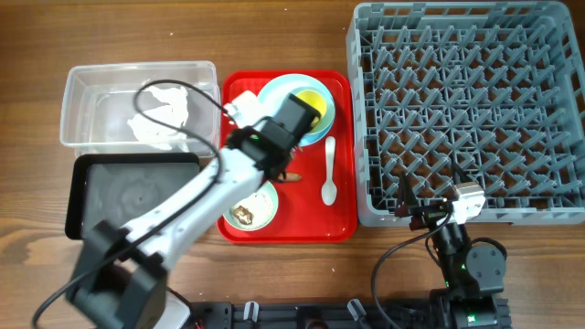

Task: Sort waste into correct bins and load items into the dishwasher rack
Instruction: 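Carry the red wrapper with the left gripper and drop it in the clear bin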

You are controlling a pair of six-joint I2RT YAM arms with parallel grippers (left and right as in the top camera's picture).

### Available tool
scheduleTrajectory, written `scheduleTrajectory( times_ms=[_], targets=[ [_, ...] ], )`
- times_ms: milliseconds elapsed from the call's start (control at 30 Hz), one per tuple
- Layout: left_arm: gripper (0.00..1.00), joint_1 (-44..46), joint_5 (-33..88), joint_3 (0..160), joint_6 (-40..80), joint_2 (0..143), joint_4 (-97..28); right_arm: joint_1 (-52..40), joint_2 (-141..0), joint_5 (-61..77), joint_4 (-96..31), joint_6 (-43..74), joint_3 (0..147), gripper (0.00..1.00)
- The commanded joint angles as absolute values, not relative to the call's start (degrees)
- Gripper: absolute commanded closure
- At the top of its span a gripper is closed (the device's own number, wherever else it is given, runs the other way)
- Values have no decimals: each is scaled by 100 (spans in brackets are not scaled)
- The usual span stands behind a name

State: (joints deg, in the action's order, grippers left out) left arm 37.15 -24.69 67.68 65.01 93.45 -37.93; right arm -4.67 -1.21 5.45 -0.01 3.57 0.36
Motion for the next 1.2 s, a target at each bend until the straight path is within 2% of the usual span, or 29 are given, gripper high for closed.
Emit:
scheduleTrajectory(
  times_ms=[0, 367, 633, 700, 767, 800, 933, 1033, 1100, 1167],
  targets=[
    [96, 3083, -2818, 6751, 6475, 8873, -3811, -443, -82, 491, 25, 314, 30, 0],
    [96, 1009, -2469, 6751, 6477, 9201, -3444, -443, -80, 491, 25, 314, 30, 0],
    [95, 508, -2340, 6751, 6475, 9743, -3037, -443, -80, 491, 25, 316, 30, 0],
    [86, 499, -2340, 6751, 6475, 9802, -3039, -443, -80, 491, 25, 314, 30, 0],
    [50, 502, -2338, 6751, 6475, 9804, -3046, -443, -80, 491, 25, 314, 30, 0],
    [42, 502, -2338, 6751, 6475, 9786, -3041, -443, -82, 491, 25, 316, 30, 0],
    [28, 502, -2241, 6753, 6023, 9627, -3011, -443, -80, 491, 25, 314, 30, 0],
    [13, 502, -1334, 6751, 5096, 9312, -3312, -443, -80, 491, 25, 314, 30, 0],
    [11, 502, -589, 6751, 4871, 9067, -3800, -443, -82, 491, 25, 314, 30, 0],
    [13, 502, -51, 6751, 4792, 8805, -4447, -443, -80, 491, 25, 316, 30, 0]
  ],
)
